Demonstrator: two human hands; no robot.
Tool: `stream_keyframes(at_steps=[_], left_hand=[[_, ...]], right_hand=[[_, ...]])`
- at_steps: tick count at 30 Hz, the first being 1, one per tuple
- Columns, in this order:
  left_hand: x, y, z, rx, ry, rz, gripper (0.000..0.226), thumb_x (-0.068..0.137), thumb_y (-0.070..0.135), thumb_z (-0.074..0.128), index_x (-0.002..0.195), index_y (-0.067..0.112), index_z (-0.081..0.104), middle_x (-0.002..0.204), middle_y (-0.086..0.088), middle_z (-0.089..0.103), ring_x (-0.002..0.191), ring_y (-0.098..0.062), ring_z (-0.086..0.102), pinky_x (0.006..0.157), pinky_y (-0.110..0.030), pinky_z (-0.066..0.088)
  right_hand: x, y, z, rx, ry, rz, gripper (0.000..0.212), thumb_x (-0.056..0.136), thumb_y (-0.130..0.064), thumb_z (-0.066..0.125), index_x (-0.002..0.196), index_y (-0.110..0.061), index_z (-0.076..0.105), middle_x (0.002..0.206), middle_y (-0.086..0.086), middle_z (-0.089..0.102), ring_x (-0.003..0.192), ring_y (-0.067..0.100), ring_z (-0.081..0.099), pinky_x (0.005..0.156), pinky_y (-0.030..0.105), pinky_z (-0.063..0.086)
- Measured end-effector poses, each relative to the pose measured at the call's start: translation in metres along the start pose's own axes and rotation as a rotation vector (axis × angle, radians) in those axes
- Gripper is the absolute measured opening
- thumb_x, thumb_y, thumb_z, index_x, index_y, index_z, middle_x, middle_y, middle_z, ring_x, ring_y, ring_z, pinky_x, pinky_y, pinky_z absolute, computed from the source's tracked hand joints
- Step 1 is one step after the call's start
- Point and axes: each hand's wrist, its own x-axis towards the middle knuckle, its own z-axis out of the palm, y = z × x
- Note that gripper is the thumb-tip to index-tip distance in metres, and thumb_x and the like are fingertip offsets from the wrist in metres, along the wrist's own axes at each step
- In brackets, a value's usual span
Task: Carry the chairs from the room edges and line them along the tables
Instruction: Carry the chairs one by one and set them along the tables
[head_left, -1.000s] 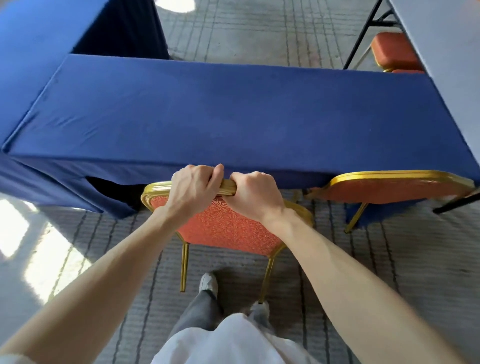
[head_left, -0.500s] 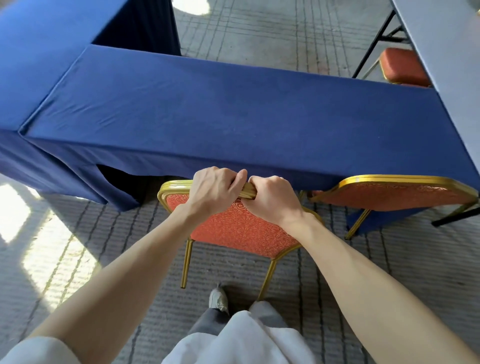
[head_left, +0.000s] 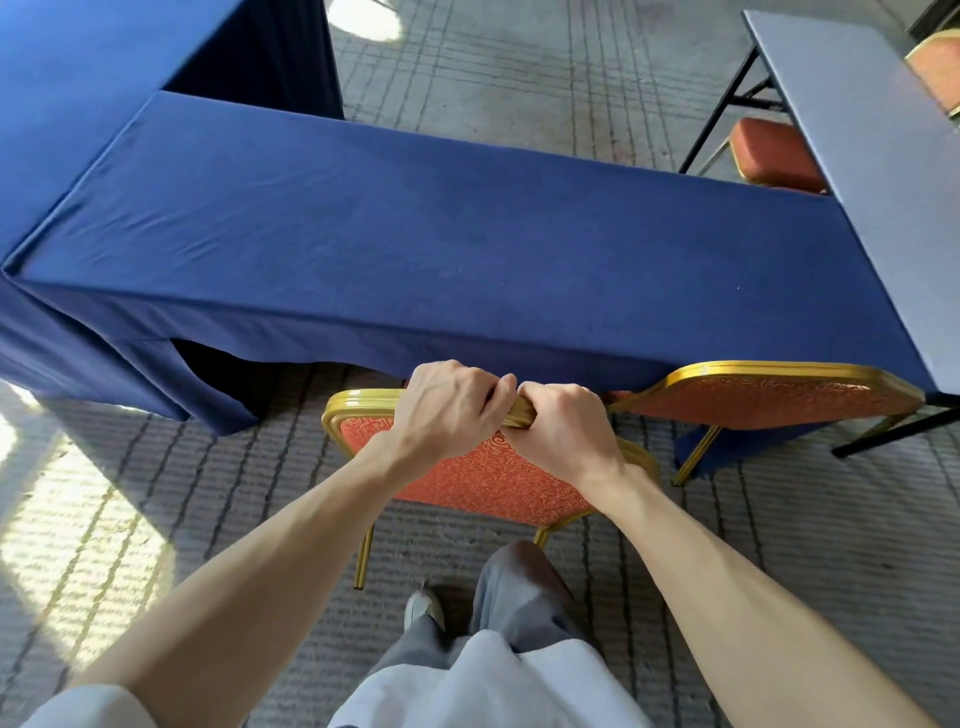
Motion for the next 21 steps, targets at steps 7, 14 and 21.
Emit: stream_keyframes(at_steps=[7, 14, 21], left_hand=[[0.016, 0.001, 0.025, -0.004, 0.002, -0.024, 0.050, 0.092, 0.038, 0.038, 0.051, 0.010, 0.038, 0.044, -0.004, 0.037, 0.043, -0.024, 0.034, 0.048, -0.031, 0.016], [0.075, 0.002, 0.067, -0.010, -0.046, -0.103, 0.049, 0.092, 0.038, 0.039, 0.052, 0.010, 0.039, 0.044, -0.002, 0.034, 0.045, -0.024, 0.036, 0.049, -0.030, 0.015], [0.118, 0.005, 0.101, 0.033, -0.084, -0.016, 0.050, 0.091, 0.037, 0.035, 0.051, 0.008, 0.040, 0.046, -0.005, 0.046, 0.045, -0.030, 0.042, 0.043, -0.034, 0.032]], right_hand=[[0.007, 0.022, 0.009, -0.021, 0.009, -0.031, 0.021, 0.082, -0.027, 0.070, 0.066, -0.017, 0.061, 0.057, -0.001, 0.063, 0.049, 0.021, 0.058, 0.049, 0.026, 0.045], [0.053, 0.079, 0.012, -0.002, -0.157, 0.038, 0.021, 0.086, -0.032, 0.066, 0.071, -0.020, 0.060, 0.069, 0.002, 0.068, 0.060, 0.026, 0.061, 0.056, 0.025, 0.035], [0.084, 0.134, 0.007, 0.028, -0.382, -0.011, 0.020, 0.089, -0.039, 0.060, 0.085, -0.021, 0.068, 0.081, 0.000, 0.072, 0.074, 0.026, 0.066, 0.062, 0.028, 0.041]])
